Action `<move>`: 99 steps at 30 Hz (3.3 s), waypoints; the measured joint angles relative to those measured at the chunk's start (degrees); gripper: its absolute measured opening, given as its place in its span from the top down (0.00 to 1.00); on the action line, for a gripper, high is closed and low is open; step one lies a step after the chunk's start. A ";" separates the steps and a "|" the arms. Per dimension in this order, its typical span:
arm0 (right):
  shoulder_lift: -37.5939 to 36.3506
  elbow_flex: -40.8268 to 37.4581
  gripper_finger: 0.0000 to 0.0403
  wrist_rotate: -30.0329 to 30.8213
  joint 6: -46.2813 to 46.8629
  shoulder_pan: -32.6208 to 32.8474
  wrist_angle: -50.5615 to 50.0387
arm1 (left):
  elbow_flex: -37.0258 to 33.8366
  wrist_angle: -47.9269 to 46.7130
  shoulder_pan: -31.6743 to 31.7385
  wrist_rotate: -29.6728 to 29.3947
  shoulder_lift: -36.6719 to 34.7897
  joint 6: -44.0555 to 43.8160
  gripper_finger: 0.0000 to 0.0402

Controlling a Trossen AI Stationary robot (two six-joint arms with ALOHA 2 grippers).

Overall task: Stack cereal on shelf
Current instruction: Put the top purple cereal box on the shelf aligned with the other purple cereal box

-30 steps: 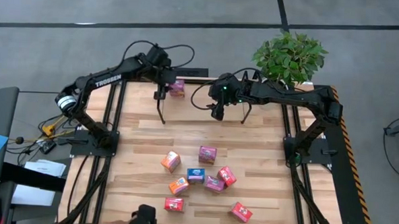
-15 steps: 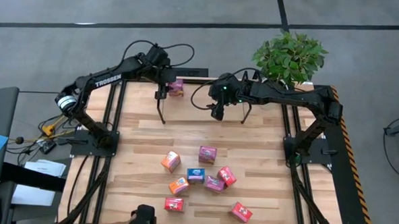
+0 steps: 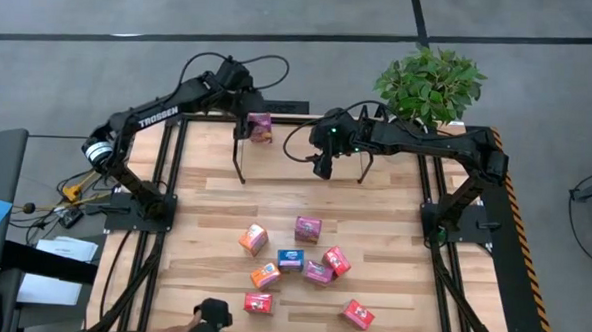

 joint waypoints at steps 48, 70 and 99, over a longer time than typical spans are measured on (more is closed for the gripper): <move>7.25 4.75 0.32 11.42 22.75 30.70 -13.01 | 50.44 -44.00 -18.29 -1.46 -2.97 -16.54 0.26; 7.81 4.81 0.32 13.95 23.36 31.30 -13.56 | 50.42 -44.91 -18.29 -1.49 -2.95 -17.45 0.26; 8.89 6.46 0.24 5.60 27.63 28.87 -18.54 | 50.40 -45.17 -18.29 -1.77 -2.93 -18.35 0.26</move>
